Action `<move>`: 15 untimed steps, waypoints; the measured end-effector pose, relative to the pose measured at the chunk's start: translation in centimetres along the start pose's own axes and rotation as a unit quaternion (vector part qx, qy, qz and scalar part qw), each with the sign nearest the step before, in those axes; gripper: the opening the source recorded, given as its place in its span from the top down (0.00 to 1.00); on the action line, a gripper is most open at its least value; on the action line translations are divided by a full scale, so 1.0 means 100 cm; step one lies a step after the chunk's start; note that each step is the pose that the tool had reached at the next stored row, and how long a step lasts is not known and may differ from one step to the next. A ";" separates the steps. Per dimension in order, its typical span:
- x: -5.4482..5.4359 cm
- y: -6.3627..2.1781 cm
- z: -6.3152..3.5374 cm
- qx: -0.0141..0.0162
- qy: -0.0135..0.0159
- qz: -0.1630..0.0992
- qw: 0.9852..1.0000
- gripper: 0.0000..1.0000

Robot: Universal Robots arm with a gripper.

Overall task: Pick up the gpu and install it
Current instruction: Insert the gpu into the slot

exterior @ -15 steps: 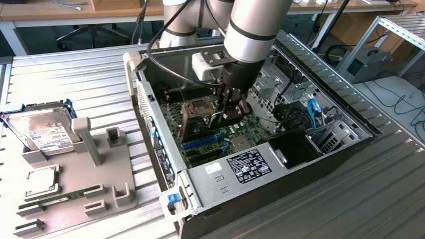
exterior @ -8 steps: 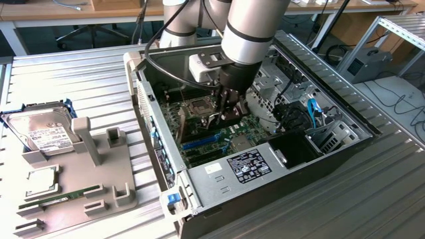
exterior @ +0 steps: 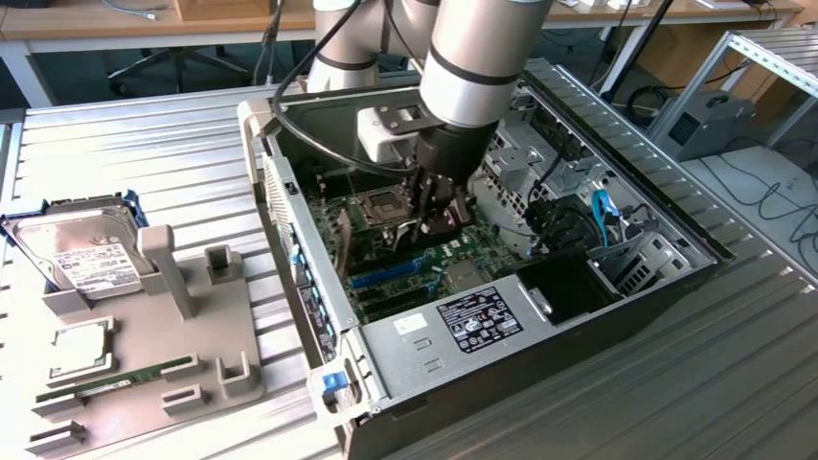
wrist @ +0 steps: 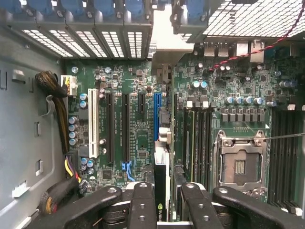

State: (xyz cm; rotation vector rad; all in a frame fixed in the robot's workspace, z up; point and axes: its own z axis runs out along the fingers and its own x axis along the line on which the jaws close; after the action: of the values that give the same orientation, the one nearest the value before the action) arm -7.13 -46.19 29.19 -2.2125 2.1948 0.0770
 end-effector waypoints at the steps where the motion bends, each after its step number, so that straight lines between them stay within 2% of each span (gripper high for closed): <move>1: 0.000 0.0008 0.0003 0.000 0.000 0.000 1.000 0.74; 15: 0.001 0.0117 0.0072 0.000 0.000 0.000 1.000 0.74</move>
State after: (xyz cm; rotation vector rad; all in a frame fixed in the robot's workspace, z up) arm -8.31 -46.24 28.49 -2.2125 2.1948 0.0770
